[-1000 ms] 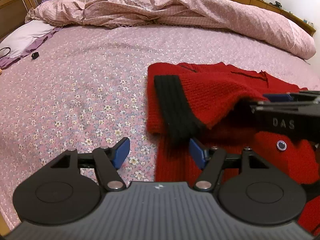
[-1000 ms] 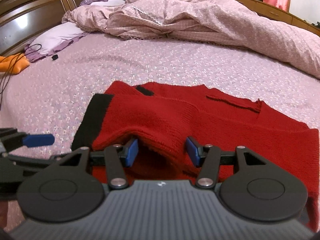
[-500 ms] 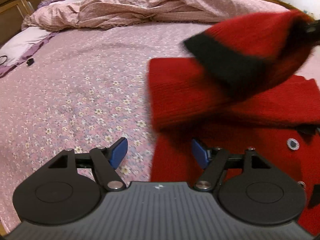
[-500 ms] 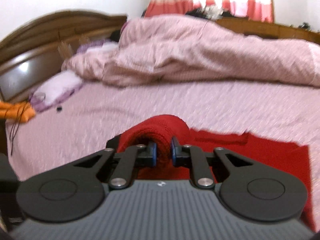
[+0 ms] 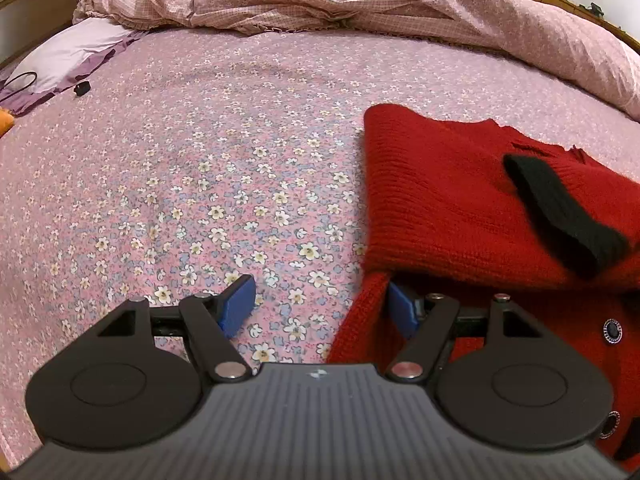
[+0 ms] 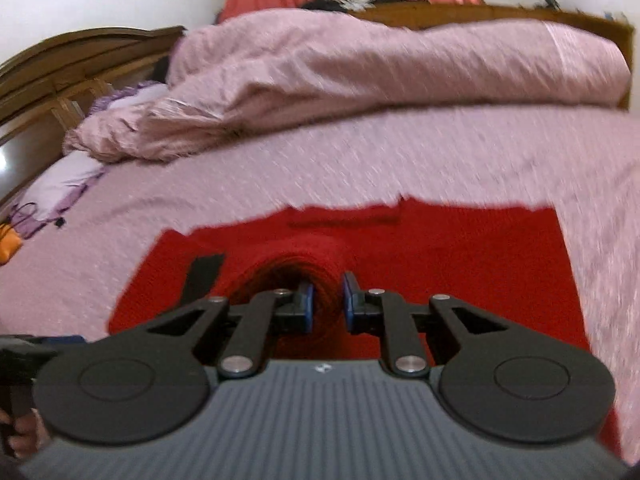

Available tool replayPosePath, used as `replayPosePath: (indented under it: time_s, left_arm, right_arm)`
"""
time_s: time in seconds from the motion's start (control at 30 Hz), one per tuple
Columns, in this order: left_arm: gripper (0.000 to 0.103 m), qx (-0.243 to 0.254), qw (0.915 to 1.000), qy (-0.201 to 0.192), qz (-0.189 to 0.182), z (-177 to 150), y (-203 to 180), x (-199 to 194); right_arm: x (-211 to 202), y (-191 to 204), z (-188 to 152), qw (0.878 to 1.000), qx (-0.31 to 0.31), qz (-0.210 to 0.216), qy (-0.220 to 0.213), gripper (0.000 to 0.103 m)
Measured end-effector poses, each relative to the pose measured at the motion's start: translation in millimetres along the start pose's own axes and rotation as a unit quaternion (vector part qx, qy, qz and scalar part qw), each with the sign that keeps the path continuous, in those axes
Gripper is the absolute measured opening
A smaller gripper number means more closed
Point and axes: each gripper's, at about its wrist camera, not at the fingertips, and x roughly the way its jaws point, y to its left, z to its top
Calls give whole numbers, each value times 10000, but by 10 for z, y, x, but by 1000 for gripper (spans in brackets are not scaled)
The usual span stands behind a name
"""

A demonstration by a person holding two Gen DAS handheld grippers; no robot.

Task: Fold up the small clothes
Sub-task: 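Close the right tool on the black cuff of the folded sleeve, then pull the black cuff along the cardigan front with the right tool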

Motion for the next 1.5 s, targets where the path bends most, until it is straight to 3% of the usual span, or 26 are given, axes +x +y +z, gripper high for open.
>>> replayPosePath:
  time_s: [0.03,0.1,0.17,0.43,0.9,1.17,1.5]
  left_arm:
    - [75,-4,10000,5,6,1,0,2]
    - [75,-25,10000,11,3,3,4,8]
    - [75,-19,10000,12,14,-3,-1,8]
    - [75,-1,10000,10,63,-4,-21,13]
    - [75,115,9999,-21,45,20,-7,-158]
    - [75,409,9983,-415,-56,243,-77,-506]
    - [75,658,9947,-629,-478,462,-438,-536]
  right_arm:
    - [16,-26,-41,10000,42,-61,43,24]
    - [6,-87,-94,9996,98,-246,66,45]
    - [-37,-166,-110,9993,208,-305,48,51]
    - [-234,-605,-197,9927,1115,-457,98,51]
    - [-581,-1065,-346,9828,1406,-1176,207,51]
    - [-721,-1207,-186,9866,1068,-1233,85,51]
    - [-244,-1238,150,9963,473,-719,80,51]
